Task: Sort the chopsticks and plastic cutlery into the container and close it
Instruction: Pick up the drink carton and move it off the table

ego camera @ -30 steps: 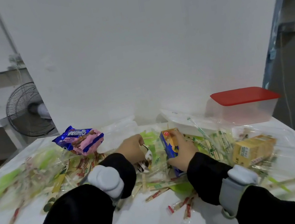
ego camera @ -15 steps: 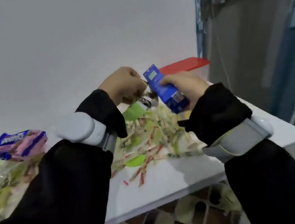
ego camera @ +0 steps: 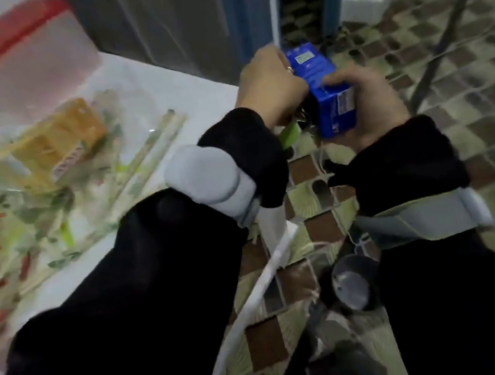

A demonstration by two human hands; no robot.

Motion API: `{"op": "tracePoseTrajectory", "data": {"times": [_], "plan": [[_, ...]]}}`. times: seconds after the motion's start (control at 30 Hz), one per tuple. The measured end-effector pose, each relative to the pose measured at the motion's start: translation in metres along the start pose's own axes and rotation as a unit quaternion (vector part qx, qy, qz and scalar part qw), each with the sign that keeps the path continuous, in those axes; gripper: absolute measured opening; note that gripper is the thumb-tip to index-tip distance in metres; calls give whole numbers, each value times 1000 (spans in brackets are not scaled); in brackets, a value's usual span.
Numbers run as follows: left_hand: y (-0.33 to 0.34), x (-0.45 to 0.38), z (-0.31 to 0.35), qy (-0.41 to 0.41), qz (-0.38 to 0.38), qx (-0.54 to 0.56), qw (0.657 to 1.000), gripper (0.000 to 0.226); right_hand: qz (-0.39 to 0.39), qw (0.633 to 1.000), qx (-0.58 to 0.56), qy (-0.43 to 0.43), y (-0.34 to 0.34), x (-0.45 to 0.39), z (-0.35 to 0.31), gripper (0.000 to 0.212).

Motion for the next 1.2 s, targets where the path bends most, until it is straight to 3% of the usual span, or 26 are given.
{"op": "tracePoseTrajectory", "data": {"times": [0.1,0.13,0.3,0.37,0.43,0.5,0.63,0.7,0.8,0.97,1.07,1.13,1.2], "plan": [[106,1,9,22,-99,-18,995,9,84,996,-28,15,-99,4,21,34],[140,3,6,21,-130,-16,991,8,109,993,-35,22,-129,4,33,31],[299,35,-55,-24,-292,-22,956,13,268,958,-14,99,-264,13,129,56],[356,45,-89,-41,-314,-46,948,21,323,939,-19,115,-316,17,174,67],[383,56,-123,-67,-319,-71,943,39,351,927,-19,133,-340,23,206,47],[429,66,-158,-78,-327,-103,936,38,388,910,6,149,-384,24,247,30],[511,84,-227,-104,-350,-153,918,28,399,889,49,220,-452,10,346,63],[551,85,-252,-95,-360,-189,909,19,407,881,66,233,-471,-1,379,65],[600,81,-282,-78,-359,-225,903,30,419,872,94,236,-489,-17,409,62],[634,81,-299,-77,-469,-164,864,36,429,873,73,221,-510,-34,433,55],[609,72,-281,-72,-478,-126,866,22,439,864,106,223,-499,-31,405,31],[590,66,-264,-91,-478,-87,869,13,415,873,116,230,-480,-36,382,31],[550,48,-235,-99,-443,-45,890,20,391,885,137,215,-447,-41,337,35]]}}
Point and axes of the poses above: each hand's wrist, its own x-axis away from the middle knuckle, its own y-axis out of the palm, z = x × y, the point moved 8 cm from there along -x, towards the middle knuckle, and after that the axes turned 11 degrees about -x, right-handed, at the moved point
